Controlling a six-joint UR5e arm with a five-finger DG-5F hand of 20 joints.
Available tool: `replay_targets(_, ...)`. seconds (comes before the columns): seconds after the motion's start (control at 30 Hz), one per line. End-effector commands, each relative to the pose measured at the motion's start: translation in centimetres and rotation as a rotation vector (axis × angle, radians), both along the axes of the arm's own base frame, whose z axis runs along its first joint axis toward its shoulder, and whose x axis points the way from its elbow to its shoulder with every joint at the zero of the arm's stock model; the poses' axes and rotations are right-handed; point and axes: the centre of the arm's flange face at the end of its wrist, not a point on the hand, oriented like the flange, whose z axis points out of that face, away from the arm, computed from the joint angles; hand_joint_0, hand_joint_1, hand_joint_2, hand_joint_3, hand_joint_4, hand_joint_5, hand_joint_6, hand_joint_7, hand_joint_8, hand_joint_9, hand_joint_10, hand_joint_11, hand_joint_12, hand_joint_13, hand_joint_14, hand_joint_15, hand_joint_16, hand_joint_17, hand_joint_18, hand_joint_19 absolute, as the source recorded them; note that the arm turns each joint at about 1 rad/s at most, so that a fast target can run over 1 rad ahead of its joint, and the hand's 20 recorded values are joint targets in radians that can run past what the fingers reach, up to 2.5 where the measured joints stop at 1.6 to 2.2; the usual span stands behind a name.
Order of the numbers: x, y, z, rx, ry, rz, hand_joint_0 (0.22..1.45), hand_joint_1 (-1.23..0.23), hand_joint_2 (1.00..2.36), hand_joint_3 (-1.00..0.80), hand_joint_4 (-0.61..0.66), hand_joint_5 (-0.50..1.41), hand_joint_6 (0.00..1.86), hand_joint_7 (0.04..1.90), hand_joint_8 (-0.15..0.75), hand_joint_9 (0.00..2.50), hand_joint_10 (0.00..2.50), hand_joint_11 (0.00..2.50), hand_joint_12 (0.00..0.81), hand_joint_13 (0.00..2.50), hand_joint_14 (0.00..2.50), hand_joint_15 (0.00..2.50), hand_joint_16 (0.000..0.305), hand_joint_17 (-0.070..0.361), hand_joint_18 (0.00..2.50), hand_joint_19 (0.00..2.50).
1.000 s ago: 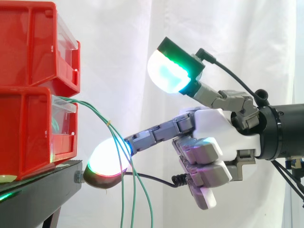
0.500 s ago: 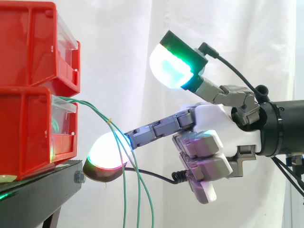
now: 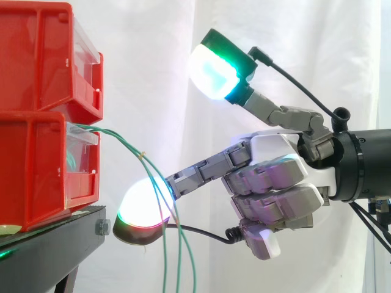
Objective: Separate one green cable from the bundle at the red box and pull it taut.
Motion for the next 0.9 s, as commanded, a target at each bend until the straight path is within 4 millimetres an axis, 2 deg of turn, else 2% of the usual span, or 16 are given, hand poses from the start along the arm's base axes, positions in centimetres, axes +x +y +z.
replay_targets(0.0, -0.05, 0.00, -0.02, 0.000, 0.003, 0.000, 0.43, -0.26, 1.00, -0.50, 0.29, 0.07, 0.50, 0.78, 0.340, 1.90, 0.01, 0.19, 0.528, 1.80, 0.02, 0.62, 0.072, 0.161, 2.31, 0.14)
replay_targets(0.2, -0.05, 0.00, -0.02, 0.000, 0.003, 0.000, 0.56, -0.46, 1.00, -0.50, 0.24, 0.09, 0.50, 0.93, 0.289, 1.88, 0.01, 0.24, 0.478, 1.74, 0.02, 0.68, 0.062, 0.138, 2.14, 0.29)
replay_targets(0.43, -0.03, 0.00, -0.01, 0.000, 0.002, 0.000, 0.59, -0.49, 1.00, -0.50, 0.21, 0.11, 0.50, 1.03, 0.267, 1.92, 0.01, 0.25, 0.469, 1.73, 0.02, 0.69, 0.059, 0.133, 2.12, 0.33)
replay_targets(0.63, -0.03, -0.02, -0.14, -0.002, 0.005, -0.001, 0.63, -0.49, 1.00, -0.50, 0.21, 0.11, 0.50, 1.04, 0.250, 1.94, 0.01, 0.26, 0.466, 1.74, 0.02, 0.70, 0.058, 0.130, 2.11, 0.33)
replay_targets(0.87, 0.00, 0.00, -0.11, -0.003, 0.002, 0.000, 0.69, -0.58, 1.00, -0.50, 0.20, 0.12, 0.50, 1.06, 0.251, 1.98, 0.01, 0.29, 0.472, 1.74, 0.02, 0.70, 0.058, 0.130, 2.11, 0.37)
